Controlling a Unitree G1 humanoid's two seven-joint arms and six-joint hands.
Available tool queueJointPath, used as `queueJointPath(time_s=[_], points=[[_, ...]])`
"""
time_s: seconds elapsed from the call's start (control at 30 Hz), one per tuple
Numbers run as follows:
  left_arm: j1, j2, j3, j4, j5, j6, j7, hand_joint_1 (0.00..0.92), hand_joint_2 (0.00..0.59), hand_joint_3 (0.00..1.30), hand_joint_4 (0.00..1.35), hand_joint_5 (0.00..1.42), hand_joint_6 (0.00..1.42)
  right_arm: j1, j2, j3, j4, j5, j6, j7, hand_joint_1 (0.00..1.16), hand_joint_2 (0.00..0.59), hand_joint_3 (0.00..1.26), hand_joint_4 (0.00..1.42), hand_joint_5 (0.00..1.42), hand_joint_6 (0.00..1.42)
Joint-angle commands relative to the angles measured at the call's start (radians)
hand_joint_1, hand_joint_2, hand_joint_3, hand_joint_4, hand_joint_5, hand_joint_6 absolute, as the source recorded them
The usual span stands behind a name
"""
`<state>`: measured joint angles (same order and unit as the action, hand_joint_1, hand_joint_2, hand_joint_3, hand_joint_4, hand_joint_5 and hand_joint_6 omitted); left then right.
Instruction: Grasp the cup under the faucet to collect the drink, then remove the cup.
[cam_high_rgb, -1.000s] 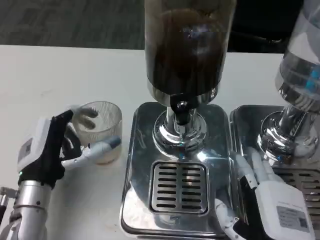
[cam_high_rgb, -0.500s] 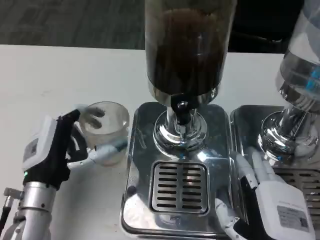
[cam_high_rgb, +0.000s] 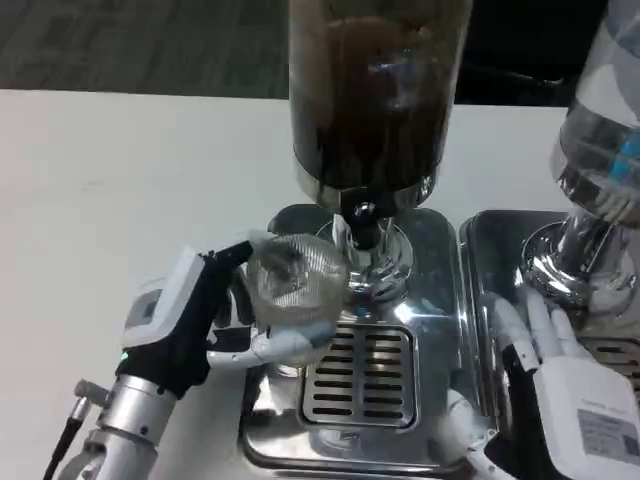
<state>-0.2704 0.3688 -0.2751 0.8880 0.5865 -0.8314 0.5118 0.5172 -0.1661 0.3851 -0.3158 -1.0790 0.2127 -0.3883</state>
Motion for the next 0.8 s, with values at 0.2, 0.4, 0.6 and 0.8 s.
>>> queueJointPath(time_s=[0.2, 0.4, 0.6, 0.8], points=[[-0.094, -0.076, -0.094, 0.031, 0.073, 0.008, -0.003, 0.563, 0.042, 0.73, 0.85, 1.01, 1.22, 0.043, 0.042, -0.002, -0.028, -0.018, 0.035, -0.053, 0.22, 0.484, 0.11, 0.00, 0.03, 0.18], [-0.150, -0.096, -0.130, 0.091, 0.105, 0.032, 0.016, 0.550, 0.038, 0.73, 0.85, 1.02, 1.22, 0.048, 0.057, -0.001, -0.026, -0.017, 0.035, -0.075, 0.24, 0.479, 0.12, 0.00, 0.03, 0.18], [-0.168, -0.098, -0.164, 0.117, 0.134, 0.045, 0.057, 0.547, 0.037, 0.73, 0.85, 1.01, 1.22, 0.044, 0.062, -0.003, -0.020, -0.010, 0.036, -0.077, 0.24, 0.479, 0.12, 0.00, 0.03, 0.18], [-0.139, -0.080, -0.173, 0.116, 0.124, 0.021, 0.061, 0.543, 0.035, 0.72, 0.82, 1.00, 1.18, 0.041, 0.066, -0.008, -0.015, -0.002, 0.032, -0.076, 0.25, 0.479, 0.12, 0.00, 0.04, 0.18]])
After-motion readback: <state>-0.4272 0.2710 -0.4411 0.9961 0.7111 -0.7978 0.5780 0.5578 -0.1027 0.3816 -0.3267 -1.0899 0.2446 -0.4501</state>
